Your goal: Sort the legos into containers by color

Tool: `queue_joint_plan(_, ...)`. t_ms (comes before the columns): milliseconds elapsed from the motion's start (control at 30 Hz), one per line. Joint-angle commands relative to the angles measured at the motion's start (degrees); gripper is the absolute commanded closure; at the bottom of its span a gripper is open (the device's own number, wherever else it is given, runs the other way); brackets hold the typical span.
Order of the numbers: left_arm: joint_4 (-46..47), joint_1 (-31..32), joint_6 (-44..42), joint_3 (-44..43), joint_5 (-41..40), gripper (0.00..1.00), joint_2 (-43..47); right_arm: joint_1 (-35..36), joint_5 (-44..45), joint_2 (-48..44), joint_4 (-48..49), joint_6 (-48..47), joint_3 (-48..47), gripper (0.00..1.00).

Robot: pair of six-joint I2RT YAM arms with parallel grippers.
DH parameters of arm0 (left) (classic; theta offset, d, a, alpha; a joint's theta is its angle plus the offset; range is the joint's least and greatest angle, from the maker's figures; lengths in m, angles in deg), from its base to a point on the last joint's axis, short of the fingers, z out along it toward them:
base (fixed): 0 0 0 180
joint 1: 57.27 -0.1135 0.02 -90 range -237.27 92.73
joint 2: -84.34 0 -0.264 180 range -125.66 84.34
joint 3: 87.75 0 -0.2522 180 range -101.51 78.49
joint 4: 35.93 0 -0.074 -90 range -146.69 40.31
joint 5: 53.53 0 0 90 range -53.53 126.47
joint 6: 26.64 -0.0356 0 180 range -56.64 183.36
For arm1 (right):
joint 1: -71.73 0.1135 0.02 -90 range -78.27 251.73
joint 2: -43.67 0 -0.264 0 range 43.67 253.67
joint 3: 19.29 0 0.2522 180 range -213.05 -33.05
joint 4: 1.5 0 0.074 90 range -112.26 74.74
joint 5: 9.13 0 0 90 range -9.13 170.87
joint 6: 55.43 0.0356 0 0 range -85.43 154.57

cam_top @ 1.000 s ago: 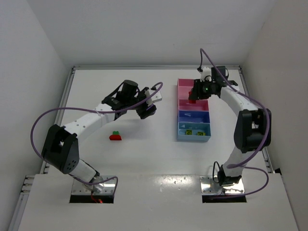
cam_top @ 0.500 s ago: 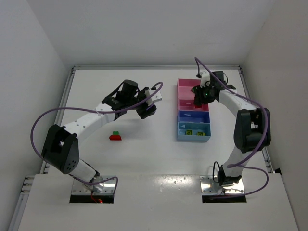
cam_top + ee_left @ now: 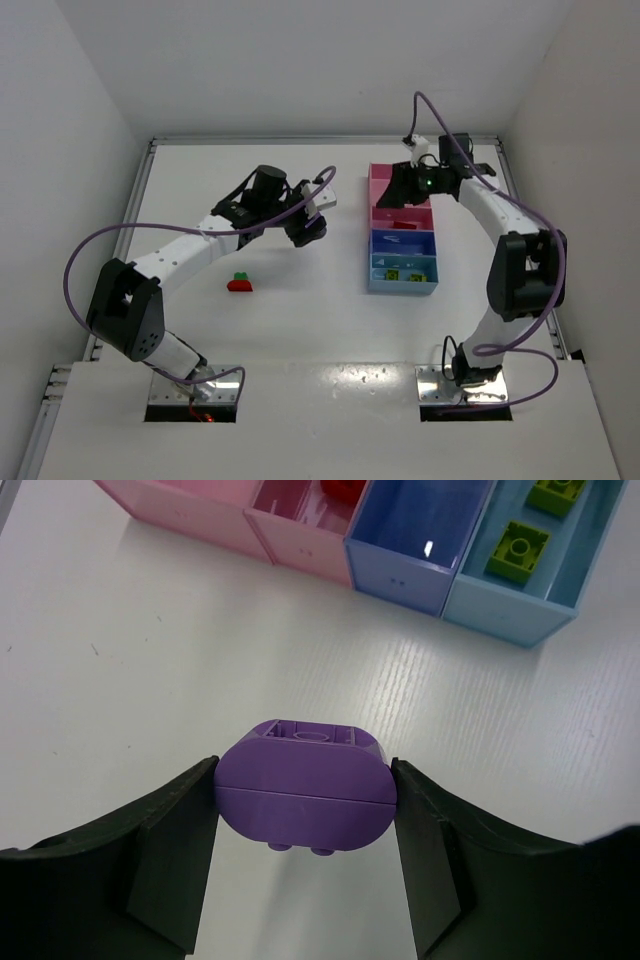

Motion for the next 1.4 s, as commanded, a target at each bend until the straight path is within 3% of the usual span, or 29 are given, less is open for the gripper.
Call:
queue_joint_plan(0, 3.47, -0.44, 3.24, -0.82, 4.34, 0.86, 1.16, 2.48, -22.35, 4.45, 0.55, 8.66, -4.58, 0.39)
queue_joint_plan(100, 3.48, -0.44, 4.81, -0.82, 7.41, 0.86, 1.16, 5.29, -24.93, 5.17, 9.25, 17.02, -1.95, 0.39)
queue_joint_plan(200, 4.09, -0.97, 6.05, -0.82, 11.11, 0.86, 1.16, 7.23, -26.77, 7.45, 8.22, 17.57, -3.44, 0.39)
queue_joint_plan(400, 6.72, -2.73, 9.12, -0.82, 16.21, 0.86, 0.63, 9.61, -36.95, 10.7, 19.19, 28.21, -1.42, 0.39)
queue_joint_plan(700, 6.73, -3.25, 9.13, -0.82, 14.46, 0.86, 0.1, 11.81, -35.92, 10.18, 19.2, 28.21, -1.42, 0.36)
queue_joint_plan(1167, 6.73, -2.2, 7.55, -0.82, 9.54, 0.86, -0.95, 14.8, -25.81, 8.43, 10.5, 23.12, -5.2, 0.34)
queue_joint_plan(1367, 6.21, -1.15, 6.4, -0.82, 8.83, 0.86, -1.47, 15.33, -25.28, 8.43, 10.5, 23.12, -5.73, 0.43)
